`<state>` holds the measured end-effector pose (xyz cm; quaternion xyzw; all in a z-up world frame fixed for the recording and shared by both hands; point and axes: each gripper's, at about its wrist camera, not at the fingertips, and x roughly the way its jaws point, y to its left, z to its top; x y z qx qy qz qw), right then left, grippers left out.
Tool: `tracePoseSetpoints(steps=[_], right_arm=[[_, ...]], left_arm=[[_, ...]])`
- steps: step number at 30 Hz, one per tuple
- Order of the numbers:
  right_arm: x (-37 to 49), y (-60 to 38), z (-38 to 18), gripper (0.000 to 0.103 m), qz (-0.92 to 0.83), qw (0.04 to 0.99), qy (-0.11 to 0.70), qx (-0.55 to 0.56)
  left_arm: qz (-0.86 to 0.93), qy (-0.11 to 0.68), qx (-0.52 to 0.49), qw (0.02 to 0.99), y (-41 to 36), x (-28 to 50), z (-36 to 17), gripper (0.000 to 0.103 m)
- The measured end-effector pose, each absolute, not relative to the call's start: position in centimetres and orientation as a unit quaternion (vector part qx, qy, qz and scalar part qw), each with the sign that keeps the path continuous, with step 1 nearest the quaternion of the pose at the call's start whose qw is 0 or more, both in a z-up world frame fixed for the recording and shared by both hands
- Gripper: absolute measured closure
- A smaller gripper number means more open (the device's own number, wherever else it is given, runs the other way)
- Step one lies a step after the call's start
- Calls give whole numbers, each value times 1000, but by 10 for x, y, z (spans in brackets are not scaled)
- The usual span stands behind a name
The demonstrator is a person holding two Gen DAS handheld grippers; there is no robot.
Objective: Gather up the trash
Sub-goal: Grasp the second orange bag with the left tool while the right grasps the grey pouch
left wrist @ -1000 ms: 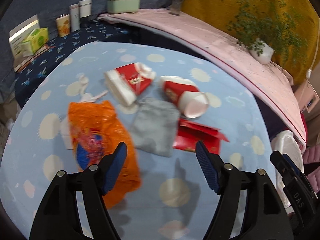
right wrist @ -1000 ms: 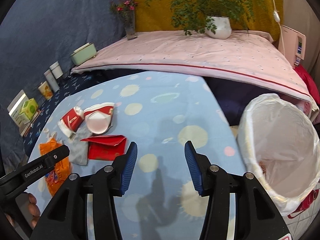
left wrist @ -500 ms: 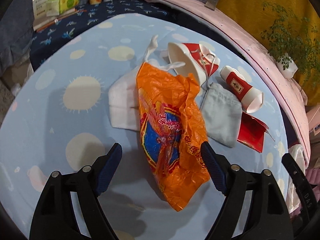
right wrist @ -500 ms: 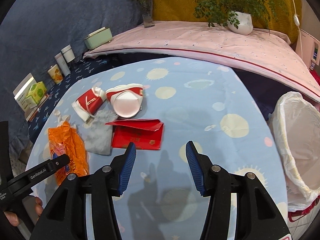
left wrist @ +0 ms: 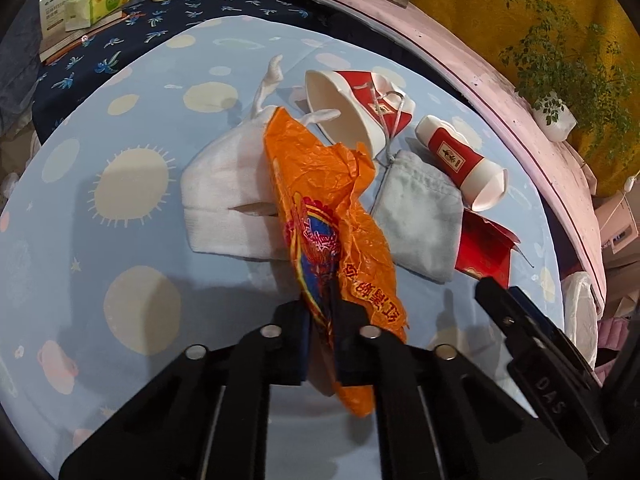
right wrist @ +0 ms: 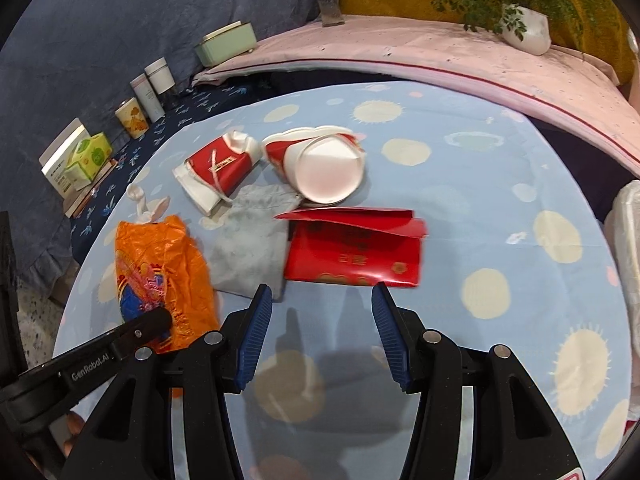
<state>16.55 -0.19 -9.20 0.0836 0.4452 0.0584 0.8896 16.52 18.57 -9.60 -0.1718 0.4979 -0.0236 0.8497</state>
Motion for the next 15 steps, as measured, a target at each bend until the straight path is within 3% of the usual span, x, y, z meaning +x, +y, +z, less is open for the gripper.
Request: tracePoseSetpoints(steps=[4, 11, 13, 15], right_arm=[[176, 12, -100, 55, 71, 884, 454, 80], [189, 27, -110, 74, 85, 878, 465, 78], [192, 31, -112, 87, 92, 876, 467, 77], [193, 34, -112, 94, 94, 875, 469, 75]], left_arm=[[-29, 491, -173, 853, 188, 164, -90, 98], [-31, 481, -169, 860, 192, 165, -82, 98], [-31, 480, -168, 860, 193, 166, -81, 98], [-30, 479, -167, 861, 194, 166, -79, 98]])
